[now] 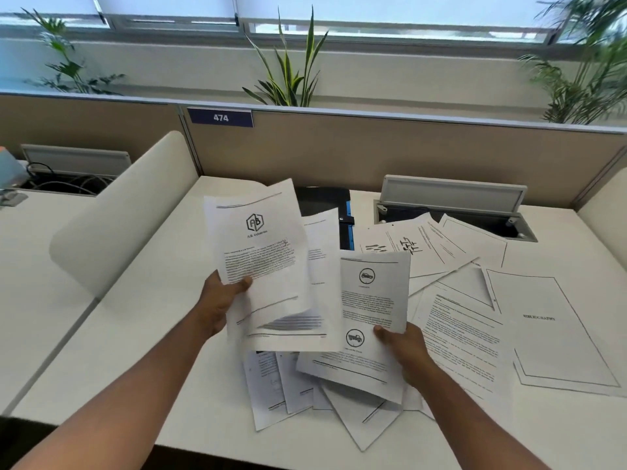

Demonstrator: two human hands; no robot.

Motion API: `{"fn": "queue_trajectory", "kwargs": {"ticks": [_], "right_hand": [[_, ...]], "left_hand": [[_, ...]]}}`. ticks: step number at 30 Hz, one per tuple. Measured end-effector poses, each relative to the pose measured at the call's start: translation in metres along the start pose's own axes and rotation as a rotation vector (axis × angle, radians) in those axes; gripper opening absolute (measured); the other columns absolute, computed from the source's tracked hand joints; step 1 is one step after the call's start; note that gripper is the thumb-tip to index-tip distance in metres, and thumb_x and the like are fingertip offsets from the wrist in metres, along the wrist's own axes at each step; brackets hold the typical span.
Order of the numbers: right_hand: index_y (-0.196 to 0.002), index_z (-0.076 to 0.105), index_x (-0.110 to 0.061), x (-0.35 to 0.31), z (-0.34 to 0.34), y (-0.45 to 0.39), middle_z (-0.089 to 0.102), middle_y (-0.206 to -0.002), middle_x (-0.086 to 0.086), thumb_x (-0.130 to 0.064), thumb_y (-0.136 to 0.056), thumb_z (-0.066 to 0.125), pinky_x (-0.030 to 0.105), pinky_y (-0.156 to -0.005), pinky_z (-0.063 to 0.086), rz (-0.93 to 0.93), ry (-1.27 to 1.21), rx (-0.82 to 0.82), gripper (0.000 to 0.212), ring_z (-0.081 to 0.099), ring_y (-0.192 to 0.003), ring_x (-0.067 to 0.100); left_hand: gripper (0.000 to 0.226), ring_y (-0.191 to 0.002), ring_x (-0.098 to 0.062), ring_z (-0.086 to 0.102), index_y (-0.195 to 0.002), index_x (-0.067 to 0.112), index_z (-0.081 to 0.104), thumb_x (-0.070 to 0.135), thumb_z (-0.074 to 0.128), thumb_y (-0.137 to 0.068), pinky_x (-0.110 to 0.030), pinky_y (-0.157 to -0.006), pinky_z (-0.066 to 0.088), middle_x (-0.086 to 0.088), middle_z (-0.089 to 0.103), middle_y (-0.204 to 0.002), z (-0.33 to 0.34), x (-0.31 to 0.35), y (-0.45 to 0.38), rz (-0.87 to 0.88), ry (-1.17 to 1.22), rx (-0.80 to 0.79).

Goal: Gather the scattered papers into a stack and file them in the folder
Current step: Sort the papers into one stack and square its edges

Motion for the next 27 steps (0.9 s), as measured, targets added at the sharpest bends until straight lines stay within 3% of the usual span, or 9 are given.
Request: {"fn": "queue_trajectory", "kwargs": {"ticks": [3,6,9,12,16,19,22,24,27], "right_hand": [[-0.106,0.076,-0.016,-0.014,0.005,0.009,0.082,-0.093,0.002,-0.015,-0.08,0.086,0.033,-0.061,0.062,0.001,-0.063,-0.092,0.028,0.08,-0.079,0.023],[-0.108,0.077,-0.017,-0.027,0.008,0.019,0.082,-0.098,0.005,-0.023,-0.079,0.085,0.031,-0.058,0.062,-0.018,-0.066,-0.178,0.031,0.079,-0.081,0.023],[-0.111,0.077,-0.014,-0.031,0.003,0.023,0.081,-0.101,0.01,-0.023,-0.083,0.081,0.044,-0.075,0.065,-0.02,-0.053,-0.178,0.029,0.078,-0.091,0.031],[-0.113,0.076,-0.011,-0.035,-0.007,0.027,0.08,-0.103,0.012,-0.025,-0.092,0.074,0.058,-0.095,0.058,-0.035,-0.037,-0.166,0.026,0.074,-0.102,0.038],[-0.118,0.075,-0.018,-0.046,-0.014,0.033,0.081,-0.106,0.005,-0.052,-0.1,0.057,0.05,-0.095,0.06,-0.023,-0.113,-0.138,0.042,0.077,-0.099,0.028],[-0.125,0.071,-0.029,-0.052,-0.019,0.033,0.078,-0.119,0.003,-0.076,-0.094,0.04,0.053,-0.102,0.055,-0.014,-0.247,-0.15,0.064,0.072,-0.112,0.029],[-0.128,0.069,-0.023,-0.061,-0.024,0.035,0.077,-0.12,0.004,-0.065,-0.089,0.065,0.049,-0.095,0.059,-0.135,-0.24,-0.171,0.057,0.073,-0.113,0.029],[-0.118,0.073,-0.02,-0.065,-0.031,0.035,0.079,-0.113,0.004,-0.043,-0.079,0.086,0.037,-0.08,0.064,-0.218,-0.194,-0.118,0.047,0.076,-0.105,0.027],[-0.112,0.074,-0.016,-0.069,-0.042,0.034,0.08,-0.108,0.006,-0.017,-0.079,0.088,0.029,-0.071,0.063,-0.284,-0.215,-0.084,0.036,0.078,-0.097,0.026]], "left_hand": [[0.039,-0.109,-0.024,0.066,-0.118,0.013,0.065,0.003,0.077,-0.082,-0.038,-0.096,0.051,-0.002,0.072,-0.113,0.036,-0.017,0.01,-0.029,-0.087,-0.094],[0.031,-0.101,-0.021,0.068,-0.112,0.019,0.067,0.011,0.077,-0.084,-0.033,-0.087,0.054,0.001,0.073,-0.11,0.065,-0.034,0.018,-0.046,-0.176,-0.124],[0.03,-0.099,-0.024,0.07,-0.116,0.014,0.068,0.011,0.074,-0.086,-0.04,-0.088,0.057,-0.005,0.073,-0.113,0.086,-0.044,0.025,-0.111,-0.133,-0.146],[0.033,-0.106,-0.027,0.067,-0.121,0.012,0.065,0.01,0.071,-0.089,-0.043,-0.095,0.054,-0.006,0.071,-0.117,0.104,-0.048,0.03,-0.147,-0.088,-0.201],[0.043,-0.11,-0.025,0.064,-0.126,0.013,0.058,0.004,0.072,-0.087,-0.043,-0.097,0.053,-0.003,0.069,-0.12,0.122,-0.046,0.032,-0.115,-0.159,-0.233],[0.049,-0.104,-0.021,0.066,-0.123,0.018,0.054,0.007,0.078,-0.082,-0.039,-0.09,0.056,0.001,0.069,-0.114,0.133,-0.044,0.032,-0.1,-0.172,-0.222],[0.048,-0.097,-0.011,0.066,-0.115,0.026,0.053,0.009,0.08,-0.079,-0.022,-0.072,0.055,0.008,0.069,-0.107,0.144,-0.038,0.036,-0.054,-0.138,-0.219],[0.051,-0.102,-0.016,0.065,-0.119,0.026,0.051,0.011,0.08,-0.08,-0.027,-0.08,0.056,0.006,0.068,-0.11,0.151,-0.034,0.039,-0.026,-0.135,-0.226],[0.055,-0.107,-0.02,0.064,-0.124,0.024,0.05,0.012,0.08,-0.08,-0.036,-0.09,0.055,0.003,0.067,-0.116,0.159,-0.024,0.045,0.019,-0.119,-0.246]]}}
Point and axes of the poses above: each hand's wrist, its own y-axis away from the middle knuckle, its own z-axis out of the palm, x = y × z, the point moved 4 cm from there along -y, towards the middle knuckle
